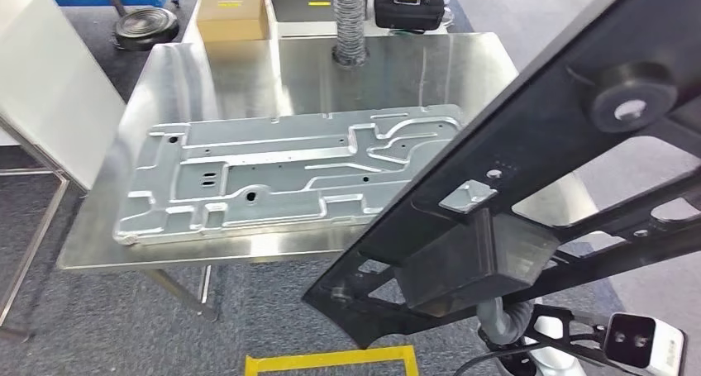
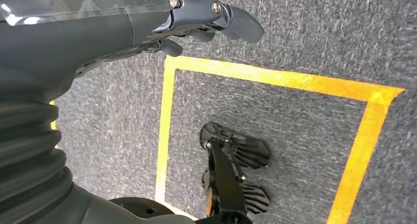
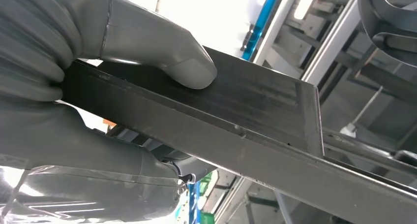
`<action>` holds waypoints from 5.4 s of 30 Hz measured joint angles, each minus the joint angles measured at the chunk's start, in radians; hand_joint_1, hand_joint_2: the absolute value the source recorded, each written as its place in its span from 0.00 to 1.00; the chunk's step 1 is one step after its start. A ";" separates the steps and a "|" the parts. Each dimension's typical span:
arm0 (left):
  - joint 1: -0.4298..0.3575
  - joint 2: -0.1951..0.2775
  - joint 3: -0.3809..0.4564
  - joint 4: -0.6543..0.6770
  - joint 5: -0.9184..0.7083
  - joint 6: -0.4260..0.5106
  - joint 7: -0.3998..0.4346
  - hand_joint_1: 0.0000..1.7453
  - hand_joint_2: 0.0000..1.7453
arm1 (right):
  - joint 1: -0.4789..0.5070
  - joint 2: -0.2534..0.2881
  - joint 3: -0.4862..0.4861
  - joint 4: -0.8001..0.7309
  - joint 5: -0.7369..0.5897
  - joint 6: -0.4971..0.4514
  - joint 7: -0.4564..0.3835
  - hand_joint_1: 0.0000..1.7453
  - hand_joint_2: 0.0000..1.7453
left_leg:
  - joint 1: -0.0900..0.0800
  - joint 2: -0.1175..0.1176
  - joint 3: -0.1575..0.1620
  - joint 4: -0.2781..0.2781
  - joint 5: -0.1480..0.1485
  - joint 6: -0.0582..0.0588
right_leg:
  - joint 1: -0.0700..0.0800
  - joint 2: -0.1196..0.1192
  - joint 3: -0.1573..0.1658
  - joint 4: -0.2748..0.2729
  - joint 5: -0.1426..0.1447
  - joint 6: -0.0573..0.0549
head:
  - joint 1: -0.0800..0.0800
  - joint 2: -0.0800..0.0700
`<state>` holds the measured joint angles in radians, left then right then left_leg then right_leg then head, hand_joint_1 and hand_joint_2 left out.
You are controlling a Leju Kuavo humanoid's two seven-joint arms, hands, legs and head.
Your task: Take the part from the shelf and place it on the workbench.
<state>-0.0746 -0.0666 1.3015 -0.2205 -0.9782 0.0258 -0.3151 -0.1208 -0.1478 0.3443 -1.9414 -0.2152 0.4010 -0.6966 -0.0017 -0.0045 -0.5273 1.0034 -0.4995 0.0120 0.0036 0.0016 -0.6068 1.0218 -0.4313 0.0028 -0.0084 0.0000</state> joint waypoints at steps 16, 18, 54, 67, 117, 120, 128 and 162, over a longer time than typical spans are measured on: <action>0.000 0.009 0.001 0.000 -0.012 -0.013 -0.014 0.00 1.00 | -0.003 0.013 0.001 -0.019 0.014 0.000 0.020 1.00 1.00 | 0.008 0.002 -0.073 0.010 0.076 -0.024 | -0.005 0.006 0.119 -0.040 -0.085 0.000 | -0.009 0.000; 0.000 0.009 0.001 0.000 -0.012 -0.011 -0.014 0.00 1.00 | -0.002 0.014 0.001 -0.027 0.015 0.000 0.020 1.00 1.00 | 0.009 0.001 -0.069 0.003 0.070 -0.012 | -0.007 0.005 0.121 -0.039 -0.092 0.011 | -0.008 0.000; -0.003 0.021 0.012 0.000 -0.014 -0.019 -0.032 0.00 1.00 | -0.158 -0.042 -0.244 0.231 0.627 -0.538 0.170 1.00 1.00 | 0.011 0.000 -0.053 -0.011 0.065 0.013 | -0.014 0.009 -0.052 0.228 -0.176 0.032 | 0.008 0.000; -0.013 0.020 0.011 0.000 -0.039 -0.046 -0.047 0.00 1.00 | -0.478 -0.057 -0.078 0.679 1.081 -0.482 0.317 1.00 1.00 | 0.008 0.000 -0.099 0.111 -0.015 -0.035 | -0.020 0.003 0.020 -0.024 -0.009 -0.010 | 0.007 0.000; -0.012 -0.005 0.010 0.000 -0.064 -0.070 -0.121 0.00 1.00 | -0.852 0.246 0.676 1.234 0.993 -0.266 0.323 0.00 0.00 | 0.022 0.006 -0.061 0.001 0.068 -0.001 | -0.010 0.009 -0.079 0.225 -0.147 0.025 | 0.017 0.000; -0.011 -0.005 0.010 0.000 -0.065 -0.074 -0.125 0.00 0.75 | -0.836 0.249 0.692 1.253 0.971 -0.265 0.319 0.00 0.00 | 0.019 0.004 -0.065 0.003 0.069 0.000 | -0.010 0.008 -0.074 0.219 -0.116 0.019 | 0.018 0.000; -0.009 -0.009 0.009 0.000 -0.067 -0.072 -0.121 0.00 0.00 | -0.846 0.252 0.699 1.275 0.915 -0.280 0.310 0.00 0.00 | 0.013 -0.001 -0.078 0.014 0.065 -0.032 | -0.005 0.004 0.037 -0.028 -0.017 -0.016 | 0.015 0.000; 0.025 -0.014 0.072 0.000 -0.002 -0.059 -0.151 0.00 0.00 | 0.081 0.312 -0.635 0.031 0.041 -0.299 -0.005 0.00 0.00 | 0.007 -0.006 -0.122 0.189 -0.076 -0.032 | -0.005 -0.014 0.021 -0.043 0.010 -0.026 | 0.008 0.000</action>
<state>-0.0495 -0.0806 1.3740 -0.2209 -0.9804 -0.0331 -0.4662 -0.0398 0.1641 -0.2908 -1.9109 -0.1742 0.1021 -0.7018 0.0056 -0.0102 -0.6495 1.1924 -0.5755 -0.0202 -0.0009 -0.0127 -0.5859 0.9791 -0.4213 -0.0232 -0.0008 0.0000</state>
